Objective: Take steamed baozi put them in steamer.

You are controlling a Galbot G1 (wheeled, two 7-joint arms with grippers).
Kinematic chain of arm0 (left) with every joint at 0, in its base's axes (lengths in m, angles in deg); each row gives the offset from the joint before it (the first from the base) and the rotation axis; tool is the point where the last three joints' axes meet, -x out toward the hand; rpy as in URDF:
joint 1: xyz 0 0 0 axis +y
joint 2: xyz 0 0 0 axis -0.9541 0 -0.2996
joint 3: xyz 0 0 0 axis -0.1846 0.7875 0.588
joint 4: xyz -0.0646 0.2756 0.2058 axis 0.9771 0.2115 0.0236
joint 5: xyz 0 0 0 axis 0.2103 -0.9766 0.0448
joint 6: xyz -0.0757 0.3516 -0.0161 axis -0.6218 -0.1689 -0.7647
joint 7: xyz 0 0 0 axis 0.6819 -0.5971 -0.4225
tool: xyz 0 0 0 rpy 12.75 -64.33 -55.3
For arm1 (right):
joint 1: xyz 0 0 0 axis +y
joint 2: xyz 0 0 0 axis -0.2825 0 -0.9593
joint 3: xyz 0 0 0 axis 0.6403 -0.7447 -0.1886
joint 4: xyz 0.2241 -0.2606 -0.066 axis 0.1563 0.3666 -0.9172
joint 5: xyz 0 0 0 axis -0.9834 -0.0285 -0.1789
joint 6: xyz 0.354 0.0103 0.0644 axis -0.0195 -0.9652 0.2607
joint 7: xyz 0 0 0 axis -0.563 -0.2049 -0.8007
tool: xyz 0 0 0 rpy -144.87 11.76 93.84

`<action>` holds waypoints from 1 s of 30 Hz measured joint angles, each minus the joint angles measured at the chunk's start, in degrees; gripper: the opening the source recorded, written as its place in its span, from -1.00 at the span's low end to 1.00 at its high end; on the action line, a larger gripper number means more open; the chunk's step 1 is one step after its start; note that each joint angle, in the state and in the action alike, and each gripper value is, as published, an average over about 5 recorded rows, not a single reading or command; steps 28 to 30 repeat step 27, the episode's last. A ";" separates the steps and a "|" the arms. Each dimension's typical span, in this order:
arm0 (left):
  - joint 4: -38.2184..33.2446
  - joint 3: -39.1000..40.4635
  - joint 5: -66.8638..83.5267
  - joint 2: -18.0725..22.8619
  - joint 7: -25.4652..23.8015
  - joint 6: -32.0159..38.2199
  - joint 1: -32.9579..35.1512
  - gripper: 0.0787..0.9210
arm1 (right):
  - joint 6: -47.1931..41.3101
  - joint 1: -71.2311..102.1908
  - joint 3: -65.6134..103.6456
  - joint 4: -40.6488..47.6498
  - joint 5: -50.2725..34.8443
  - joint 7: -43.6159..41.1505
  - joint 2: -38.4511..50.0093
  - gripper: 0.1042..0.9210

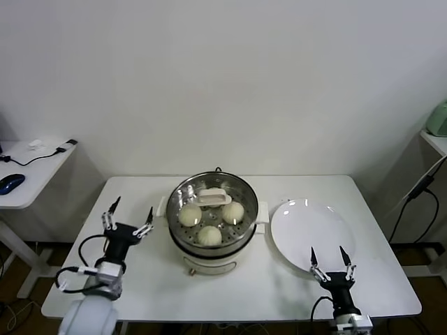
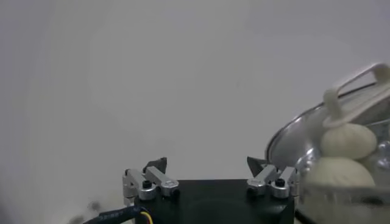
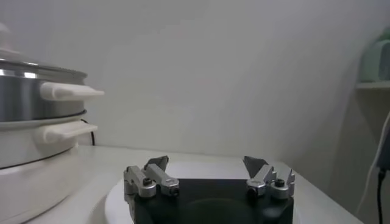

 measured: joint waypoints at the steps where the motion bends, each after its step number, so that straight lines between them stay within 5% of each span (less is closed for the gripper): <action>1: 1.17 -0.64 2.38 -0.17 -0.05 1.36 0.55 0.77 | -0.08 -0.11 0.03 0.14 -0.12 0.03 -0.02 0.76; 14: 11.82 -3.42 17.69 -0.90 -0.86 14.21 5.85 0.77 | -1.73 -0.95 -0.52 0.79 -1.21 0.71 -0.38 0.76; 30: 13.95 -2.76 20.83 -0.90 -1.68 18.54 7.69 0.77 | -1.87 -0.50 -0.50 0.90 -1.42 0.85 -0.43 0.76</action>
